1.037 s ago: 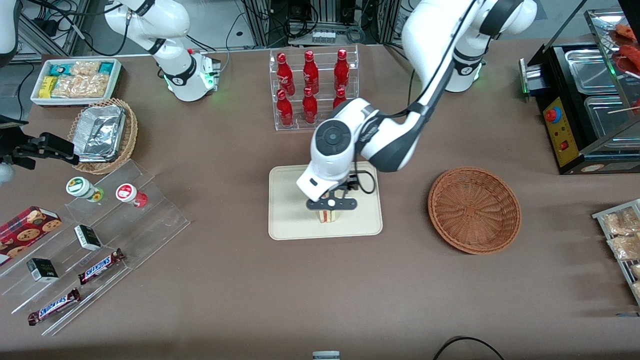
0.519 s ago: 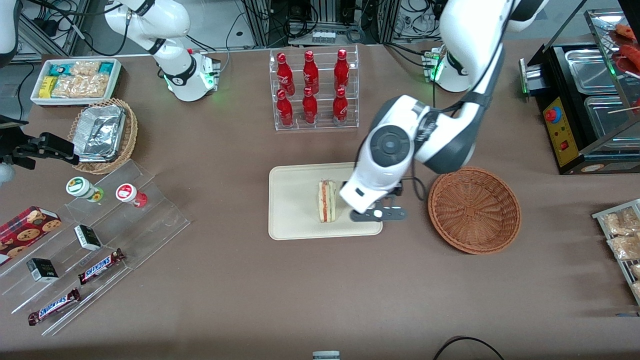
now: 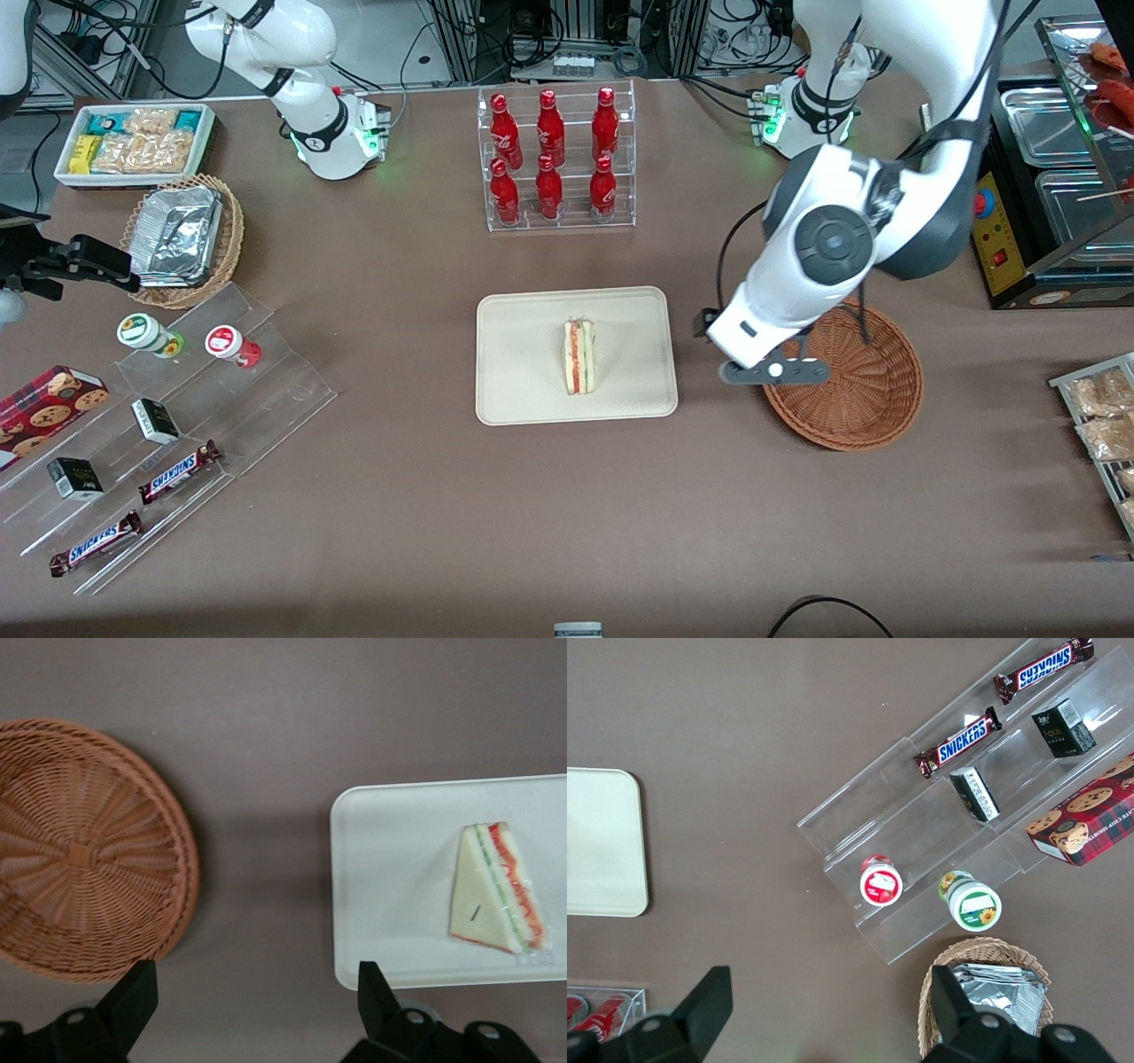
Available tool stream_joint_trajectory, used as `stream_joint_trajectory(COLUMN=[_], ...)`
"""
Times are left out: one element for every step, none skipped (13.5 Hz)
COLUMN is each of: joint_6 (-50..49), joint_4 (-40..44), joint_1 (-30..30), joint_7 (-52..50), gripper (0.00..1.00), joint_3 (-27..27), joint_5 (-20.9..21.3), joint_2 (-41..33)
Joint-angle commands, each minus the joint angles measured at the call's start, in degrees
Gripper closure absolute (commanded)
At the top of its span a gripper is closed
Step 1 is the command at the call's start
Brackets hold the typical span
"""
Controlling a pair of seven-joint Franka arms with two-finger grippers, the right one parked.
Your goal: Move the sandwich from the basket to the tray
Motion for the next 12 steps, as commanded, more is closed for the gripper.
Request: stream_joint_trajectory(joint_6=[-0.11,-0.20,-0.12,-0.20,-0.38,-1.60,-3.61,-5.72,-6.96,-8.10,-9.59,-11.96], joint_4=[-7.40,-8.80,-10.21,-11.09,-11.63,-11.89,-11.89,-11.63,-11.46,-11.46,-10.93,-10.06], joint_1=[2.94,3.55,4.08,6.61,8.03,9.43,11.54,14.08,16.02,17.69,18.58,19.46], joint_7=[3.54,4.51,4.61,4.70,5.22,7.23,9.77,11.45,12.34,13.30,14.97,16.90], gripper=[0.00,0.00,0.00,0.00,0.00,0.00,0.00,0.00,0.00,0.00,0.00,0.00], joint_3=[-0.35,-0.35,-0.26,-0.78,-1.75,-2.19,-3.24,-4.38,-5.61,-6.14,-6.15,-6.15], joint_5=[0.12,0.21,0.21,0.21,0.21,0.21,0.13,0.12,0.12,0.12,0.12,0.12], joint_2=[-7.35,-8.49,-9.90,-10.87,-12.10,-13.15,-14.12,-14.83,-15.36,-16.23,-16.85,-17.20])
